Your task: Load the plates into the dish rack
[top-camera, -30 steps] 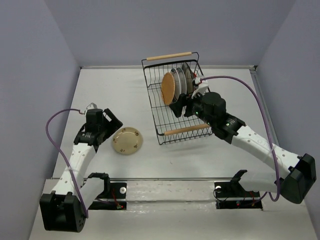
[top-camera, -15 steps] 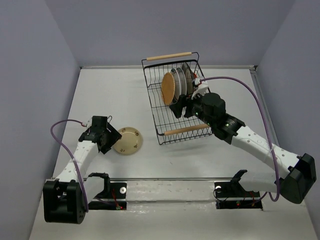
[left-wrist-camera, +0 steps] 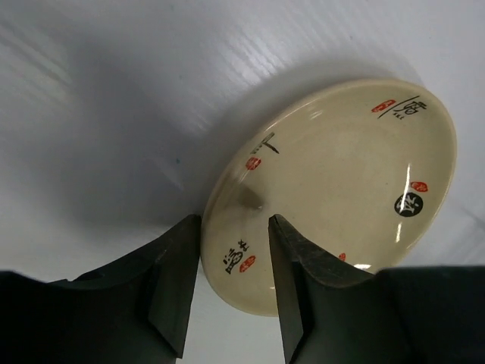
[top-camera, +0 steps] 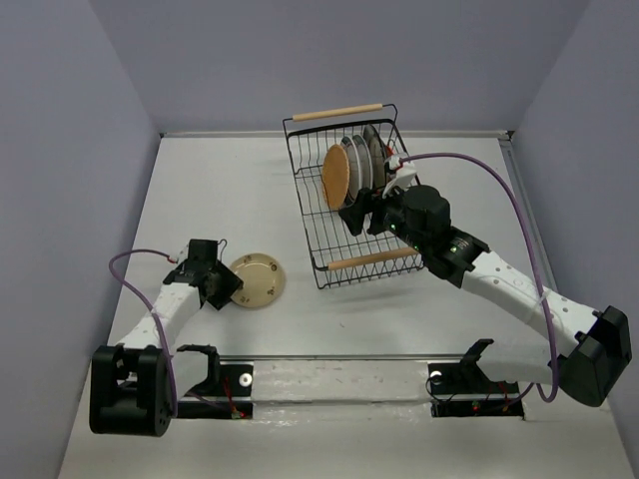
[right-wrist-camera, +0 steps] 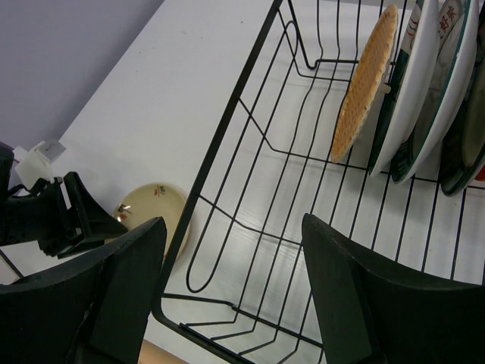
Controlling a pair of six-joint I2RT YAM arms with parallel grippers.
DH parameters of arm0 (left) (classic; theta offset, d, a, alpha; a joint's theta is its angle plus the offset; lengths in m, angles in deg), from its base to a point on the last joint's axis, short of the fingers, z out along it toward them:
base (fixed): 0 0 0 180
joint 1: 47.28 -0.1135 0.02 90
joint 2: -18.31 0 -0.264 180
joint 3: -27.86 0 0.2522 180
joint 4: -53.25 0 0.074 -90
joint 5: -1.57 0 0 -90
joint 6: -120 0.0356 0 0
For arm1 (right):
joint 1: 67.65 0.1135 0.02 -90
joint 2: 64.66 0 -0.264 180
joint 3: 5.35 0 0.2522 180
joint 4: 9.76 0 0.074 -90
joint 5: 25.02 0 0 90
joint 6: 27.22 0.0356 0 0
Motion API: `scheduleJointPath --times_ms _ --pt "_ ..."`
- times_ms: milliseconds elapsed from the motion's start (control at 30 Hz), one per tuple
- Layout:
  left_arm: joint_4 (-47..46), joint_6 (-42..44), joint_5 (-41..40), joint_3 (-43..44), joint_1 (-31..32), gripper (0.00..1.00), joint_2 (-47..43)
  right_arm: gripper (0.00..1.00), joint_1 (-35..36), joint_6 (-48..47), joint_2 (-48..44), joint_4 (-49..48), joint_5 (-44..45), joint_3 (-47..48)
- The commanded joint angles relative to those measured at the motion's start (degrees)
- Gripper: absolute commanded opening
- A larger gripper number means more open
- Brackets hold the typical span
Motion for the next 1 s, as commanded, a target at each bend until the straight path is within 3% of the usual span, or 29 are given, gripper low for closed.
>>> scheduleJointPath --times_ms 0,100,233,433,633,667,833,967 --pt "-3.7 -0.8 2.3 -1.5 0.1 0.52 -0.1 0.78 0.0 0.6 0.0 -3.0 0.4 -0.1" --pt "-4.2 -0.4 2.3 -1.5 0.1 0.46 -0.1 0.78 0.0 0.9 -0.4 -3.0 -0.2 0.2" --pt "-8.1 0.7 3.4 -2.6 0.0 0.06 -0.9 0.78 0.0 1.6 -2.2 -2.2 -1.5 1.5" --pt "-12.8 4.1 5.6 -1.9 -0.2 0.05 -9.5 0.78 0.0 2.4 -2.5 2.3 -5.2 6.0" --pt "-8.1 8.3 3.9 4.8 -0.3 0.06 -25.6 0.86 0.6 3.6 1.3 5.0 -16.1 11.6" --pt "-7.5 8.6 3.8 6.3 -0.2 0.06 -26.2 0.92 1.2 3.3 1.7 5.3 -16.2 12.3" --pt "-8.8 9.1 5.6 13.2 -0.2 0.06 -29.5 0.99 1.2 -0.1 5.0 9.4 -15.7 18.8" --pt "-12.8 11.3 9.5 16.5 -0.2 0.06 -30.0 1.0 1.2 -0.7 8.0 10.6 -21.5 21.4"
